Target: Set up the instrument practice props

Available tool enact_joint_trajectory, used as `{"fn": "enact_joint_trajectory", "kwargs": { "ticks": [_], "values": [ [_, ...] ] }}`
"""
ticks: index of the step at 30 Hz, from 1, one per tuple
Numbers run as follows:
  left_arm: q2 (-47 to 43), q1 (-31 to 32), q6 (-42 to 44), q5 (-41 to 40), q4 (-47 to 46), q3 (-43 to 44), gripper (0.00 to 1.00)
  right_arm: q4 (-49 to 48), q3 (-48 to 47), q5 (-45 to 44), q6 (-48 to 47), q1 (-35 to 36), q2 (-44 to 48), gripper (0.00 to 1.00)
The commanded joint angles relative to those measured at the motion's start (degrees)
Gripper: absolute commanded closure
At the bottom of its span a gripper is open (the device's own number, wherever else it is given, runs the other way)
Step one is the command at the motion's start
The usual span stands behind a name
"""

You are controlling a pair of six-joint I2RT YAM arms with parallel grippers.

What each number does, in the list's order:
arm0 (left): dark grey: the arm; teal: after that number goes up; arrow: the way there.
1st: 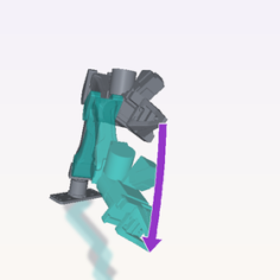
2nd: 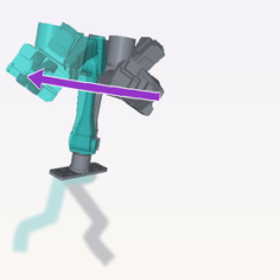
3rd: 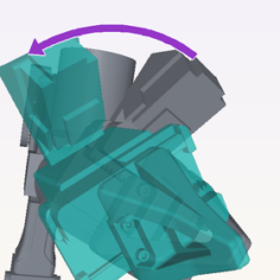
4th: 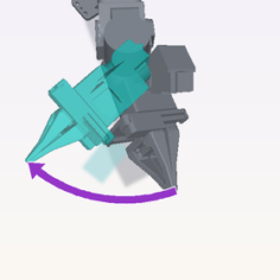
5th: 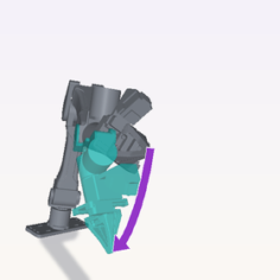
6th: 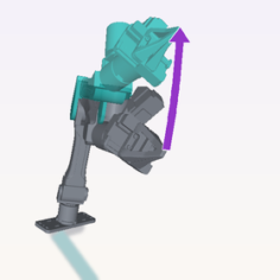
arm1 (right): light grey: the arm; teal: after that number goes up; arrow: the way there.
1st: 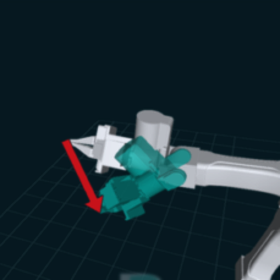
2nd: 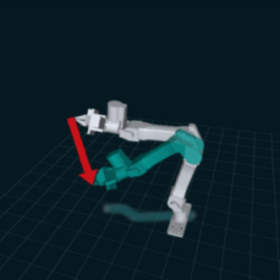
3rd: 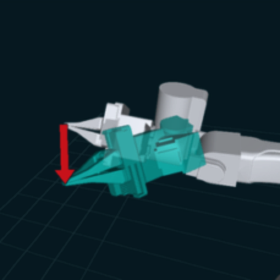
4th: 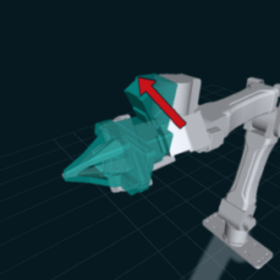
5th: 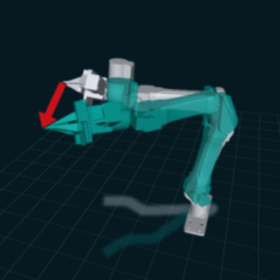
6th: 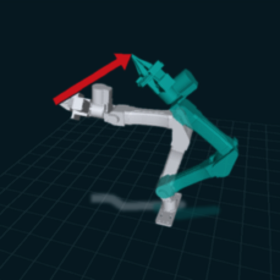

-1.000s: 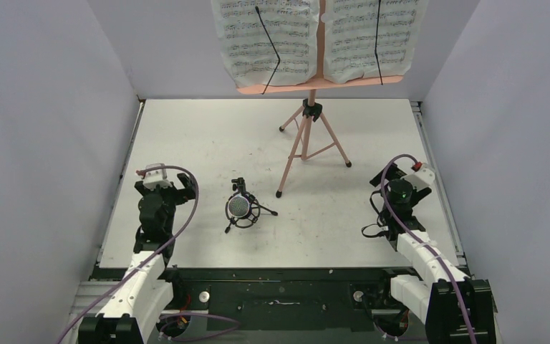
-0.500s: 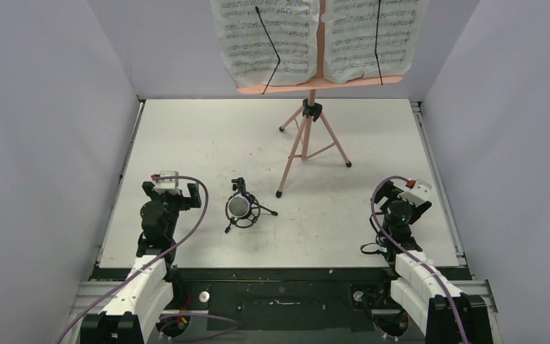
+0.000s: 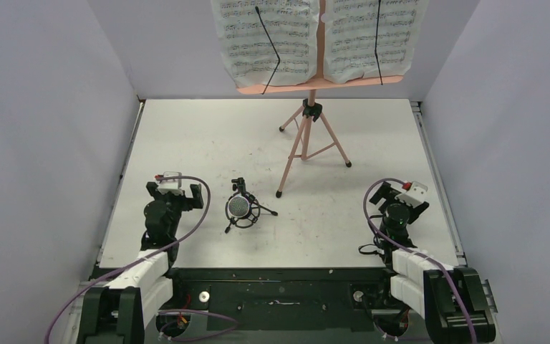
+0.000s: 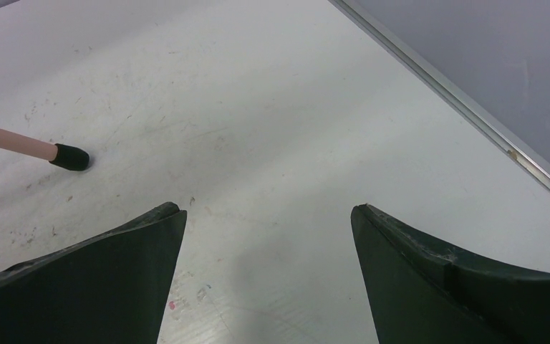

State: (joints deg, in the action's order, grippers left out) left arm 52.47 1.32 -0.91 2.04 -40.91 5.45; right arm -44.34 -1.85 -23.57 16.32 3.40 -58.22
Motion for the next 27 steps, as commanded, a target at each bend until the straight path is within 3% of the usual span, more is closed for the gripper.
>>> {"fn": "enact_joint_trajectory", "kwargs": {
  "ticks": [1,16,21,27],
  "values": [
    [2.9,-0.2,0.5,0.5,-7.8,0.4,0.04,-10.1,-1.0,-0.3,-0.8,-0.2,-4.4,0.1],
    [14.0,-0.3,2.4,1.7,-16.8,1.8,0.03,-20.0,-4.2,1.2,-3.2,-0.1,-16.1,0.1],
    [17.6,-0.2,1.3,2.4,-15.8,4.8,0.04,-20.7,-5.5,2.8,-5.3,-0.1,-18.1,0.1],
    [26.5,-0.2,-0.1,3.2,-29.7,2.6,0.04,-22.1,-6.1,3.3,-6.2,-0.2,-19.6,0.1]
  ]
}}
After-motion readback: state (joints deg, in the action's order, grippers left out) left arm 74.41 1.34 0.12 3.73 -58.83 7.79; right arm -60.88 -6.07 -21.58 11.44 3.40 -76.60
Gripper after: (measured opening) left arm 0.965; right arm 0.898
